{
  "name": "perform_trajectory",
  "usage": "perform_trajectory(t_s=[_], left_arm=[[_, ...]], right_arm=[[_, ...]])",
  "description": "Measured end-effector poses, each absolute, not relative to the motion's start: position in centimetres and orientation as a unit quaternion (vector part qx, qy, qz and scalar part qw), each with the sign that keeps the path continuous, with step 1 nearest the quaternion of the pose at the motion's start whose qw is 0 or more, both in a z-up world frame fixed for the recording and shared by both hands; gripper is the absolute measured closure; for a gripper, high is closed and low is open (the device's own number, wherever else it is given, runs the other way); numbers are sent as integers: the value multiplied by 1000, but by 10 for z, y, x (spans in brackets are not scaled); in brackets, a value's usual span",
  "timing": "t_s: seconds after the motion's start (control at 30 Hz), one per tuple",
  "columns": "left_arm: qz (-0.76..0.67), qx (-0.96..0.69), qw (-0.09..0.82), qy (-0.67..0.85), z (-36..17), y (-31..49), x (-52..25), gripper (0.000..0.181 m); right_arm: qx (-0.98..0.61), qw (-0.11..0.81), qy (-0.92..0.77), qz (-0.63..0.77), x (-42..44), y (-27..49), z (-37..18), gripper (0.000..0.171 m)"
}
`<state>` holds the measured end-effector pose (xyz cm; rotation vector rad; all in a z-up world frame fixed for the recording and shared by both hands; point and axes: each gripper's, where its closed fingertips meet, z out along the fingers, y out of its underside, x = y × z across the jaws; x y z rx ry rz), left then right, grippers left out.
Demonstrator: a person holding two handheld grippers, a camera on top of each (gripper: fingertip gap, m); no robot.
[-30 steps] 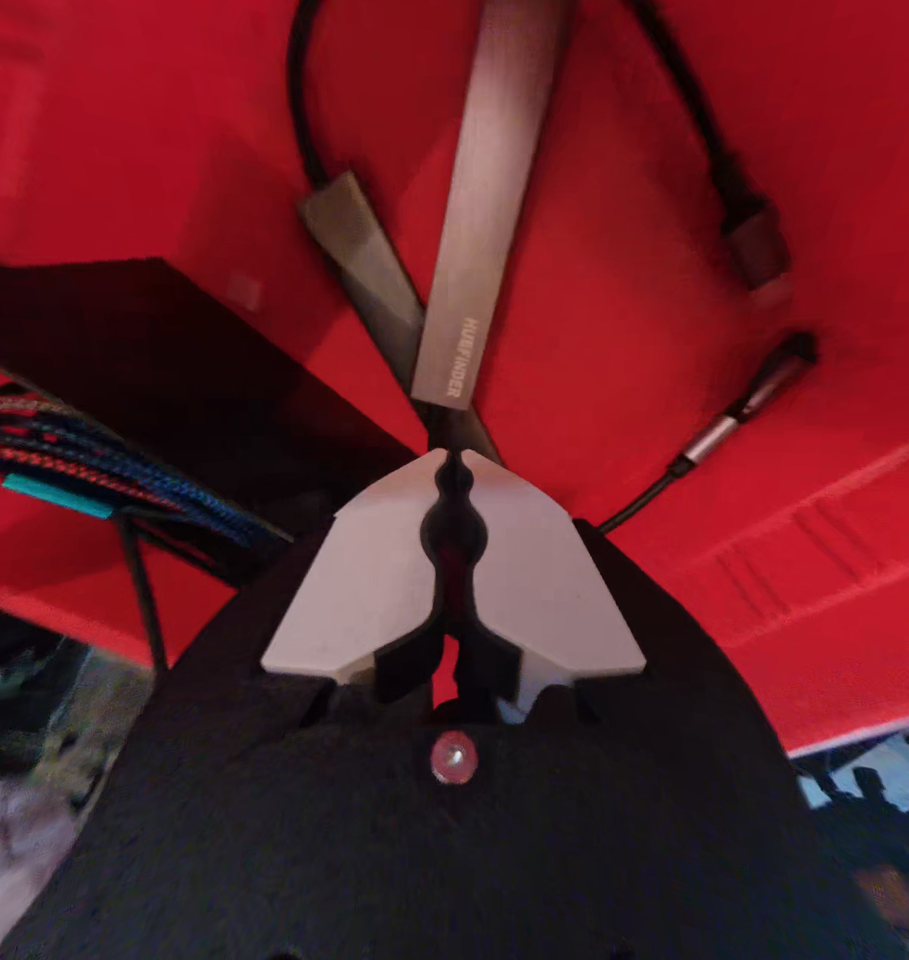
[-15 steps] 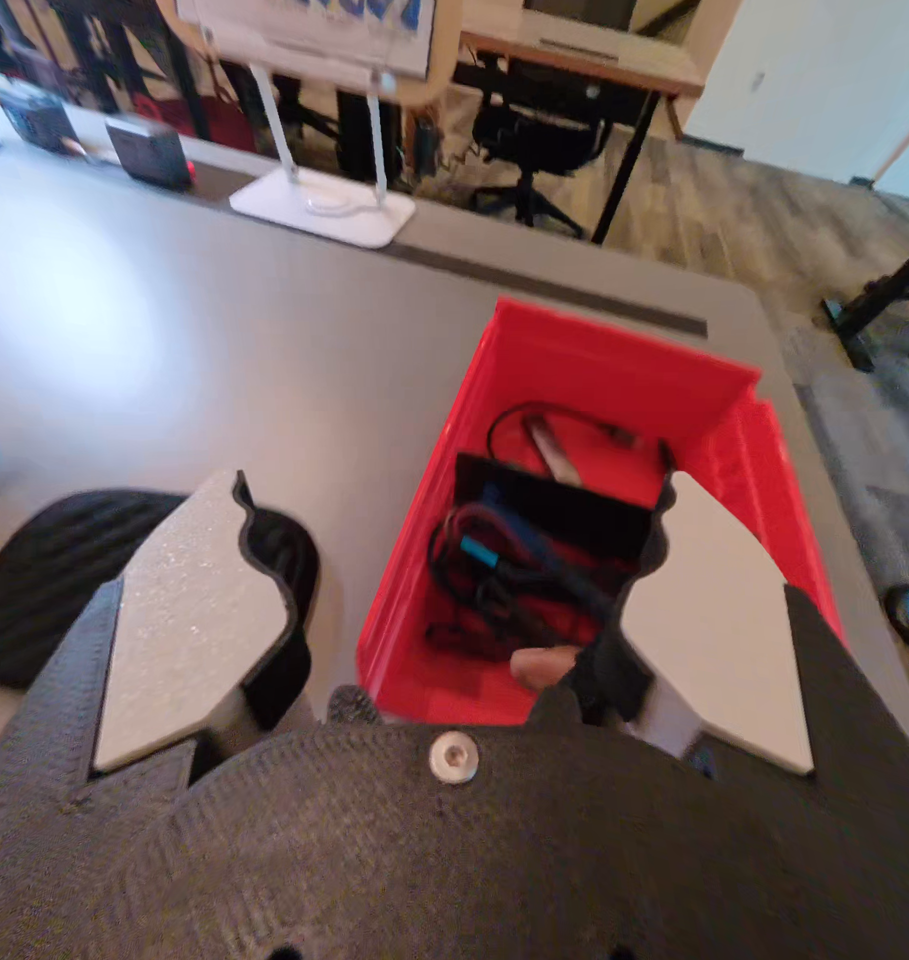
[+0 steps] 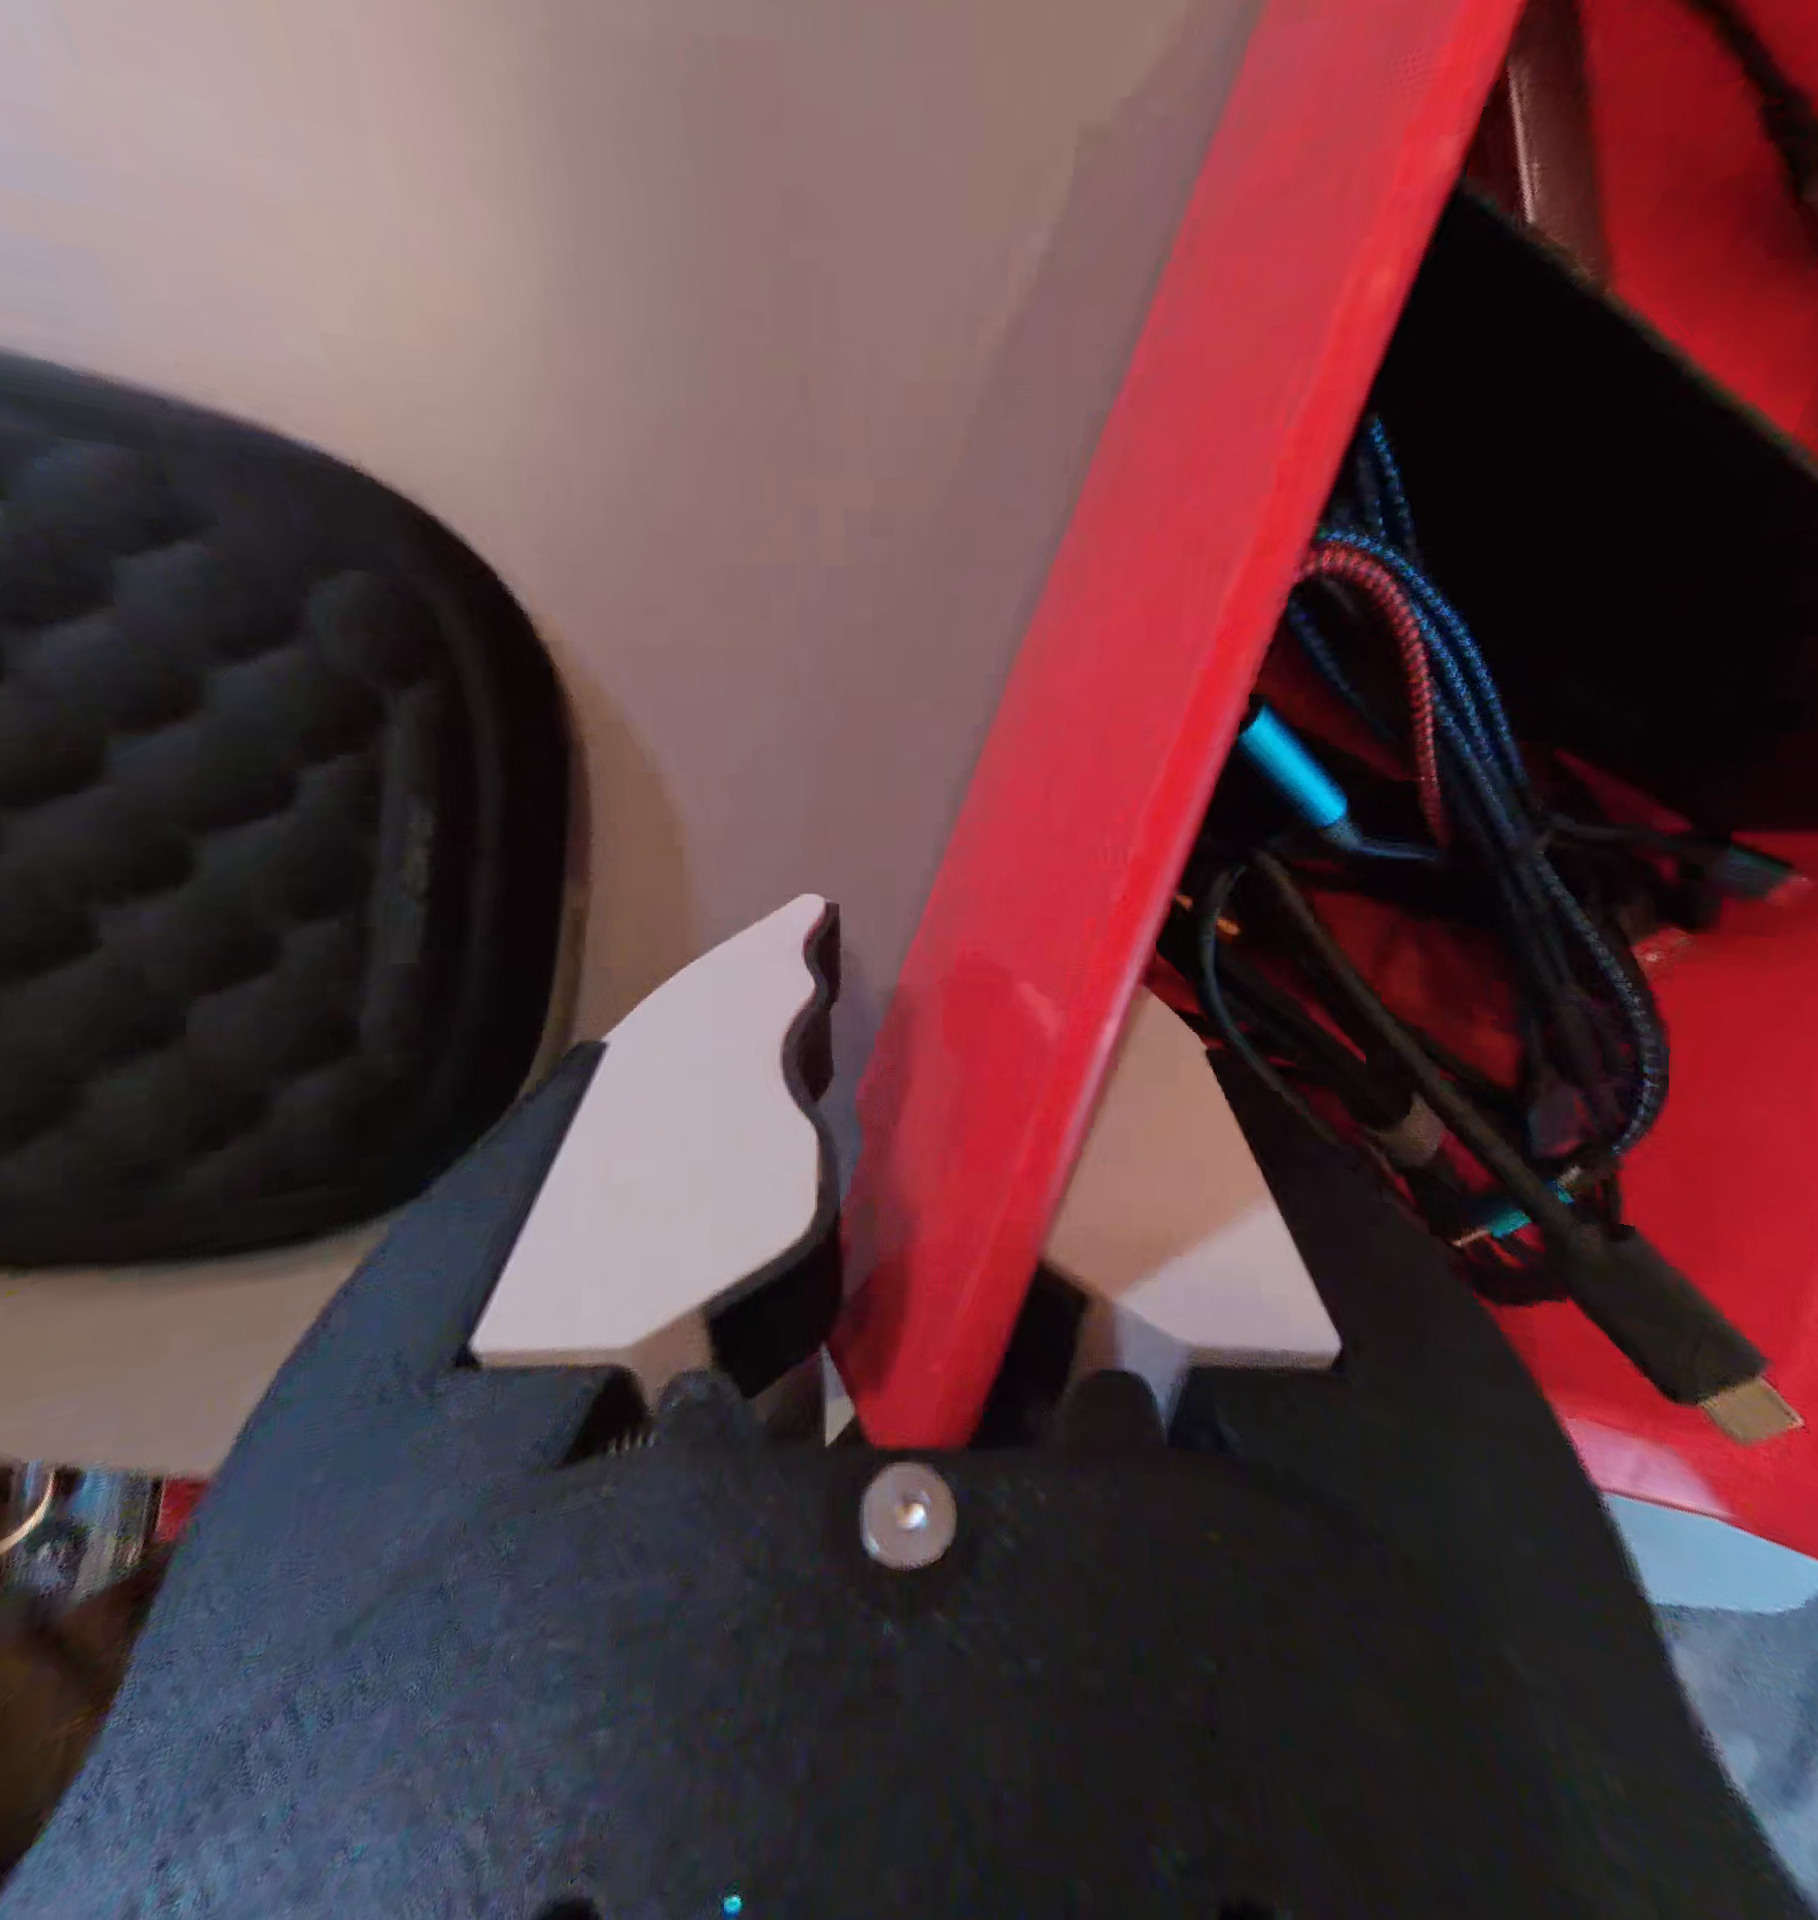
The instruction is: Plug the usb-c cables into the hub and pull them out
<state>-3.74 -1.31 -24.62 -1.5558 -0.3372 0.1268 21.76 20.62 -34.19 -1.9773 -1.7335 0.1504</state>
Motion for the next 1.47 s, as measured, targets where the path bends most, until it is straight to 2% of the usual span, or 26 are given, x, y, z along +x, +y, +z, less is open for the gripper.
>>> perform_trajectory(t_s=[0.07,0.17,0.33,0.57,0.7,0.8,1.0,1.1,1.27,1.37,1.47], left_arm=[[100,-731,651,-180,-261,-14,-51,130],[113,-747,627,-191,-269,-15,-55,130],[127,-747,621,-200,-269,-20,-59,130],[135,-749,618,-197,-267,-22,-59,130],[189,-721,638,-193,-247,-37,-70,130],[223,-697,659,-174,-222,-60,-74,130],[261,-671,677,-153,-124,-160,-61,130],[318,-647,659,-214,-107,-241,-71,130],[392,-601,547,-431,-150,-402,-111,128],[326,-601,520,-512,-190,-449,-111,116],[287,-595,504,-556,-216,-472,-113,113]], right_arm=[[-736,259,-623,62,203,206,-342,146],[-722,278,-628,78,170,203,-342,138],[-701,275,-655,64,114,183,-344,129],[-666,299,-679,83,44,145,-344,130],[-641,289,-705,96,11,108,-344,129],[-628,253,-725,130,-9,71,-344,122],[-584,216,-763,173,-40,-3,-344,101],[-558,210,-784,176,-49,-40,-345,92],[-514,195,-817,176,-61,-101,-346,82],[-486,192,-835,173,-71,-133,-347,79],[-458,195,-851,169,-82,-161,-348,78]])
